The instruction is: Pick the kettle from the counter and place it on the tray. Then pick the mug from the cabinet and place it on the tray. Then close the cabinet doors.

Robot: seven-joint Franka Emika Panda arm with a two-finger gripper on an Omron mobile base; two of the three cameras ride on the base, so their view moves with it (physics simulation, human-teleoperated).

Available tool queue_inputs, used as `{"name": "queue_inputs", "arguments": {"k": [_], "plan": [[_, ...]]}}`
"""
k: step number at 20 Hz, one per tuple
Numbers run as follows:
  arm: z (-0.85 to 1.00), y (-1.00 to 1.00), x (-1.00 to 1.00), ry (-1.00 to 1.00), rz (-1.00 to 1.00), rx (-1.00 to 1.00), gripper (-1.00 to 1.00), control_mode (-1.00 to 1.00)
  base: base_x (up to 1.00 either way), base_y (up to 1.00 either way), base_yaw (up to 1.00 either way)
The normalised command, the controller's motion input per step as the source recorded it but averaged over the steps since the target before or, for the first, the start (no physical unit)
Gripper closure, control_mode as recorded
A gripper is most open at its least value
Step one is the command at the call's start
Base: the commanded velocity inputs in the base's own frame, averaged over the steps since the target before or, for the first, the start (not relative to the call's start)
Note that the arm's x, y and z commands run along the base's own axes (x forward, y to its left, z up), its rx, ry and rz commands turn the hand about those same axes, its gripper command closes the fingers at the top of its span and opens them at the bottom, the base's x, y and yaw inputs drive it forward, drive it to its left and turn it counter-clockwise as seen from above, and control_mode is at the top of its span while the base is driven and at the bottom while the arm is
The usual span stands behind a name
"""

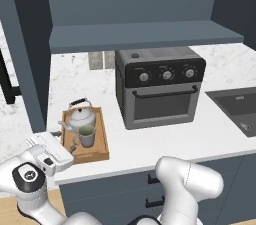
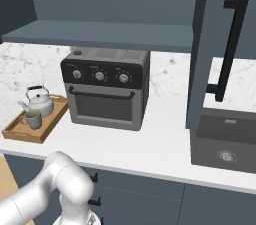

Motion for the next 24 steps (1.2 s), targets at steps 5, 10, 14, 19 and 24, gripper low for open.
{"name": "queue_inputs", "arguments": {"k": [5,10,14,19,24], "plan": [[0.6,0.16,-0.11,-0.17,0.0,-0.18,-1.0,-1.0,0.0,0.0,0.0],[0.5,0.16,0.0,-0.07,0.0,-0.16,-1.0,-1.0,0.0,0.0,0.0],[0.45,0.15,0.0,-0.07,0.0,-0.15,-1.0,-1.0,0.0,0.0,0.0],[0.51,0.17,-0.01,-0.08,0.0,-0.13,-1.0,-1.0,0.0,0.0,0.0],[0.46,0.24,-0.08,-0.01,0.0,-0.09,-1.0,-1.0,0.0,0.0,0.0]]}}
